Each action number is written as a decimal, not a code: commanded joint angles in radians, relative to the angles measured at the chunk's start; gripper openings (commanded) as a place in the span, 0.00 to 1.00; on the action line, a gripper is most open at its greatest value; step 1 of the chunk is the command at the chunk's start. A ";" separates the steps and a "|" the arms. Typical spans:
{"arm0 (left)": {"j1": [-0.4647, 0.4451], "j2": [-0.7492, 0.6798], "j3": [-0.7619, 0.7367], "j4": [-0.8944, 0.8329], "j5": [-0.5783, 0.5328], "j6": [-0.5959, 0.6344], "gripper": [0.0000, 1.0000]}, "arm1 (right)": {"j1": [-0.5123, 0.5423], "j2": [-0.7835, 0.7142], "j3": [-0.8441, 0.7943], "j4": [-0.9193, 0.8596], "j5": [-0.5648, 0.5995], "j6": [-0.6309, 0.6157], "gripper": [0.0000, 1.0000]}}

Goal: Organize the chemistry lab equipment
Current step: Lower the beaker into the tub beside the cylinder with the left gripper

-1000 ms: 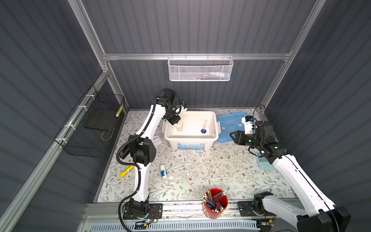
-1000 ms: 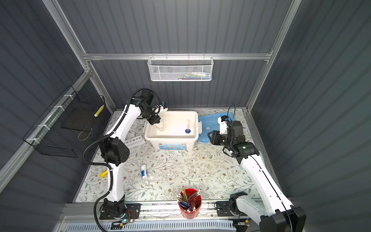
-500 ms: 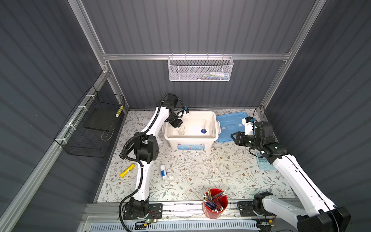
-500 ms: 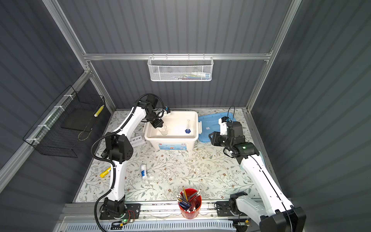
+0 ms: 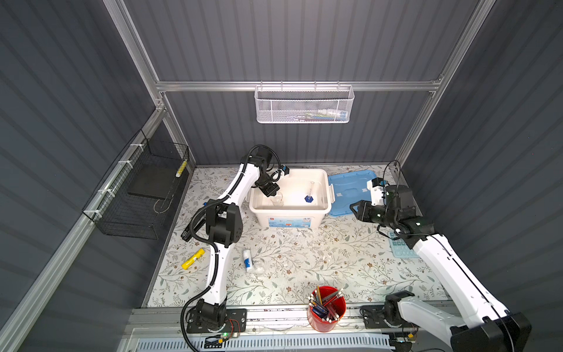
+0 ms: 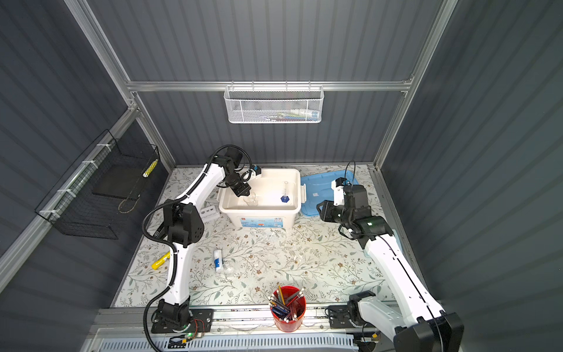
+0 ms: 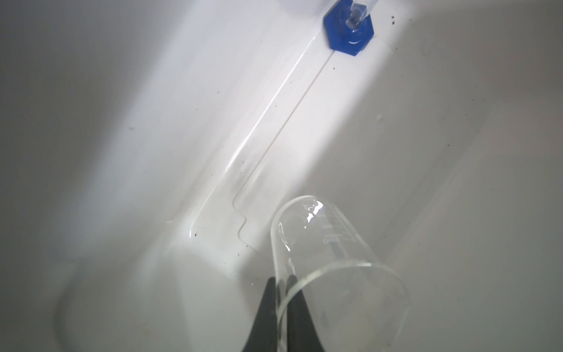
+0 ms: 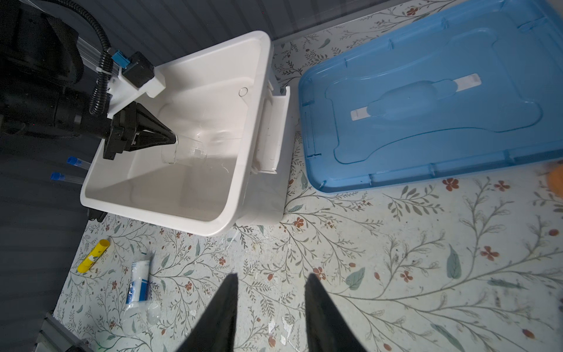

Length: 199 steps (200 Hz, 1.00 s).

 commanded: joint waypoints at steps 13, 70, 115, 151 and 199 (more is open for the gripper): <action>-0.005 0.030 -0.012 -0.007 -0.004 0.005 0.00 | -0.002 0.008 -0.018 0.006 0.009 -0.003 0.39; -0.011 0.025 -0.022 0.013 -0.007 0.002 0.00 | -0.002 0.013 -0.016 0.008 0.006 0.000 0.39; -0.022 0.035 -0.026 0.026 -0.012 -0.001 0.00 | -0.002 0.012 -0.021 0.009 0.007 0.000 0.39; -0.034 0.054 -0.013 0.026 -0.013 -0.003 0.00 | -0.002 0.009 -0.024 0.010 0.007 0.000 0.39; -0.040 0.070 -0.004 0.027 -0.016 -0.003 0.00 | -0.003 0.007 -0.030 0.013 0.012 -0.003 0.39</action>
